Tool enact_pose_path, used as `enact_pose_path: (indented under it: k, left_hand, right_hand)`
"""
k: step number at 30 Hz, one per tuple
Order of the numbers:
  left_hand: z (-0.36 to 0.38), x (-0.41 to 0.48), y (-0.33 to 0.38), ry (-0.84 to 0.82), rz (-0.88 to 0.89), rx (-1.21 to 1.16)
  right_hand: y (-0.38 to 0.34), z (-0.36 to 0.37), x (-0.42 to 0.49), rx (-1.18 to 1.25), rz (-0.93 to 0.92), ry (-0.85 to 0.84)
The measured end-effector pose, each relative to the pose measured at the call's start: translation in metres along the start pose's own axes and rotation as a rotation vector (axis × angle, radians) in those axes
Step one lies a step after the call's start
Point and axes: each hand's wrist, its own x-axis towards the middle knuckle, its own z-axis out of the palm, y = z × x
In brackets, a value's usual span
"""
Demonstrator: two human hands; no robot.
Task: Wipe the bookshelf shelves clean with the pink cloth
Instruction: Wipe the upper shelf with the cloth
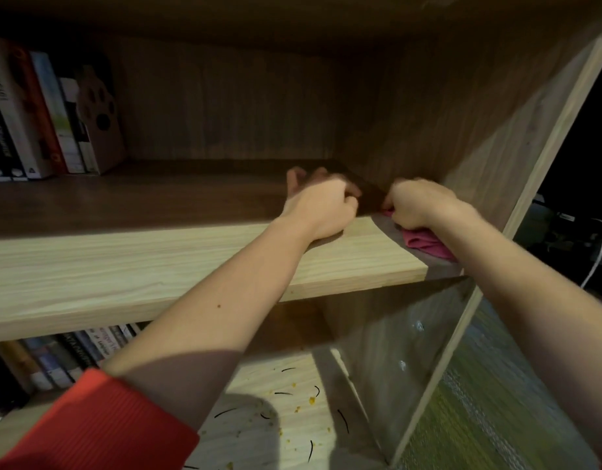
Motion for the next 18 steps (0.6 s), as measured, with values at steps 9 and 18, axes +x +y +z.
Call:
enact_pose_path:
  k: [9,18]
  left_hand:
    - [-0.02,-0.001,-0.029,-0.046,-0.237,0.116]
    - [-0.015,0.008,-0.039,-0.102,-0.327,0.243]
  right_hand:
    - [0.0,0.014,0.0,0.189,-0.023,0.076]
    - [-0.014,0.022,0.02,0.111,0.014,0.071]
